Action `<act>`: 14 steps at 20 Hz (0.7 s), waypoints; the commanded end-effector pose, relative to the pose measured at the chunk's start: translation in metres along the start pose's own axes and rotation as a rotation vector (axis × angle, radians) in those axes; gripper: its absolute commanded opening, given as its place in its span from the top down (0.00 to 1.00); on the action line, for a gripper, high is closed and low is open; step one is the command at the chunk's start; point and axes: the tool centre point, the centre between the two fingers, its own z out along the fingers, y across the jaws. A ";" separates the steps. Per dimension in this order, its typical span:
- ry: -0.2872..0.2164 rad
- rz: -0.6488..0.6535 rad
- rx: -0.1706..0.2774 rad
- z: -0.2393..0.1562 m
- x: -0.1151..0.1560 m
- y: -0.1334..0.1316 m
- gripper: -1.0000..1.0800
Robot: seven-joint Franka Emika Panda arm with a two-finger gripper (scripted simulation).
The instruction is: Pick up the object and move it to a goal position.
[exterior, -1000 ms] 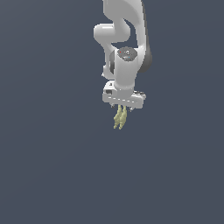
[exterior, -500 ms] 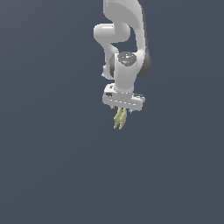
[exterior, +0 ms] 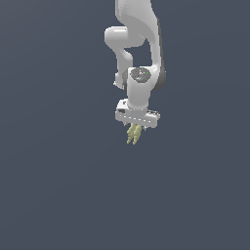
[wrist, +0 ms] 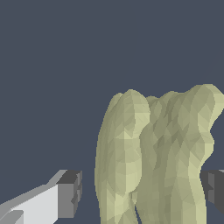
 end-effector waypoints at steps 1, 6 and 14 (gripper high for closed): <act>0.001 0.000 0.000 0.001 0.000 0.000 1.00; 0.001 0.000 0.000 0.001 0.000 0.000 1.00; 0.004 -0.001 0.002 0.000 0.001 0.002 1.00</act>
